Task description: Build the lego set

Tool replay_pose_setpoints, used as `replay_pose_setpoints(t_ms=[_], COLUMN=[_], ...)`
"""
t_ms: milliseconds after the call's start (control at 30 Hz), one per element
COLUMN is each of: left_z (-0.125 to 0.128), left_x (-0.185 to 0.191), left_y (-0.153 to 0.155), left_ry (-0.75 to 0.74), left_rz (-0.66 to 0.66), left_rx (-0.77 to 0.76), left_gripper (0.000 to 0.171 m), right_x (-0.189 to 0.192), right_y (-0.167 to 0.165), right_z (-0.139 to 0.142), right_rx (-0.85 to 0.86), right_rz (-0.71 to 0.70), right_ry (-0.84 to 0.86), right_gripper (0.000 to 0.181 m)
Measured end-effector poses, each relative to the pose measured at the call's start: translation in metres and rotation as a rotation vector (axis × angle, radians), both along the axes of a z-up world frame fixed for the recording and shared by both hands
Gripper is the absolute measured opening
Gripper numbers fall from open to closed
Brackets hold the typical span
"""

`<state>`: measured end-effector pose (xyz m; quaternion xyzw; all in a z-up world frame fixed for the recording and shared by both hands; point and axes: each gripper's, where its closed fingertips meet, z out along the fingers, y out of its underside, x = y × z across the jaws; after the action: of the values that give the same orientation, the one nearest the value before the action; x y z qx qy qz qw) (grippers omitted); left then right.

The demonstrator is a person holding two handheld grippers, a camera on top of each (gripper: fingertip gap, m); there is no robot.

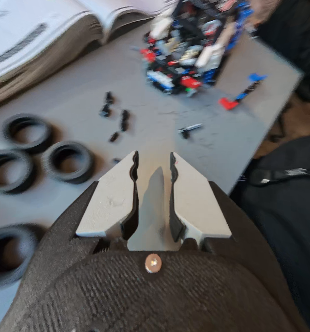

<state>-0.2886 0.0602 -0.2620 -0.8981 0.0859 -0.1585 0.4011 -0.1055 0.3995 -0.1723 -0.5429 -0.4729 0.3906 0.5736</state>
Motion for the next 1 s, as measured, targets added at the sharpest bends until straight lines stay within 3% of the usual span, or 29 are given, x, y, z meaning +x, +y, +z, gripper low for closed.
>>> replay_pose_setpoints(t_ms=[100,133,267,667,1000], left_z=[-0.008,-0.008,-0.01,-0.018,-0.008], left_x=[-0.044,-0.053,-0.065,-0.033,-0.017], left_y=[-0.004,-0.004,-0.006,-0.004,0.039], left_ry=[0.12,0.136,0.183,0.226,0.293], left_rz=[0.15,0.18,0.207,0.001,-0.14], left_rx=[-0.084,-0.094,-0.106,-0.169,-0.148], left_gripper=[0.031,0.023,0.026,0.031,0.028], right_x=[-0.002,-0.003,-0.005,-0.006,-0.004], right_y=[-0.001,-0.001,-0.001,-0.001,0.0], right_z=[-0.002,-0.003,-0.006,-0.009,-0.008], right_rx=[-0.004,-0.006,-0.011,-0.017,-0.015], right_rz=[0.01,0.012,0.016,0.021,0.013], right_ry=[-0.008,-0.011,-0.021,-0.028,-0.025], right_gripper=[0.027,0.027,0.027,0.027,0.026])
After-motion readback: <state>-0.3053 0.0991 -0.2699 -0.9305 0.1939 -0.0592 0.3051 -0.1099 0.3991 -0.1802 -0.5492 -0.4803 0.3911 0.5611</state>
